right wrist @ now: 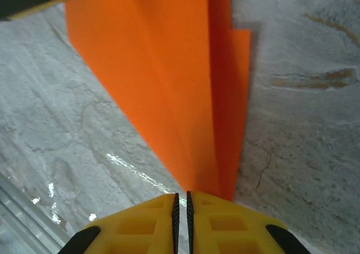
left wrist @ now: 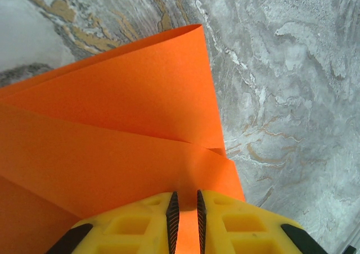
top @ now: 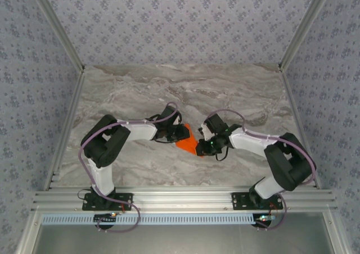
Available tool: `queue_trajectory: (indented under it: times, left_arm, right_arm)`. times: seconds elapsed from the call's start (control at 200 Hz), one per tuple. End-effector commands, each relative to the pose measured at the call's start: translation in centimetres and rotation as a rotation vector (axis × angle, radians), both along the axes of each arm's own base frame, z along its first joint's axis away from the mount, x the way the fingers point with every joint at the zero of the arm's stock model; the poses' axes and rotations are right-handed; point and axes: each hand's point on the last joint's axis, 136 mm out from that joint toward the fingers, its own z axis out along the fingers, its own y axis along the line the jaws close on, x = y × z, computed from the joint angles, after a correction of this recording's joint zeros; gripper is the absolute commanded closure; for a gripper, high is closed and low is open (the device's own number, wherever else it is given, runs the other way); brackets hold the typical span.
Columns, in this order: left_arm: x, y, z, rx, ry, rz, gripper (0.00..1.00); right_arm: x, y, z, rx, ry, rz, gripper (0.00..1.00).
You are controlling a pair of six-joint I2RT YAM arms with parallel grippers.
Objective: Fold a paper plane with a square sheet of paper (fold left side to right side)
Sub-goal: Fourth fold the wing at the center of the table.
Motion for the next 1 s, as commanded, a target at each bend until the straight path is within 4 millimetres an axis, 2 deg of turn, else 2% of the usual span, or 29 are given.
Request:
queue_trajectory:
  times: [0.0, 0.2, 0.36, 0.555, 0.69, 0.829, 0.994]
  left_arm:
    - [-1.6, 3.4, -4.1, 0.176, 0.072, 0.021, 0.80]
    - [-1.3, 2.7, -3.2, 0.143, 0.048, 0.003, 0.80]
    - [-1.0, 0.9, -0.8, 0.058, -0.014, -0.043, 0.79]
    - [-1.9, -1.5, 2.2, -0.023, -0.085, -0.124, 0.80]
    - [-3.1, -2.4, 3.3, -0.048, -0.110, -0.167, 0.82]
    - [-4.2, -3.1, 3.8, -0.075, -0.121, -0.202, 0.84]
    - [-5.1, -3.4, 3.0, -0.085, -0.102, -0.215, 0.87]
  right_arm:
    - [0.2, -0.3, -0.9, -0.029, 0.043, -0.039, 0.91]
    - [-1.1, -2.7, -3.6, -0.113, 0.118, -0.095, 0.96]
    - [-2.2, -4.2, -5.1, -0.096, 0.176, -0.154, 1.00]
    - [-2.5, -4.7, -5.5, -0.080, 0.198, -0.175, 1.00]
    - [-2.7, -5.0, -5.8, -0.083, 0.204, -0.176, 1.00]
    - [-2.8, -5.2, -6.0, -0.086, 0.204, -0.175, 1.00]
    - [-2.7, -5.3, -5.9, -0.090, 0.202, -0.176, 1.00]
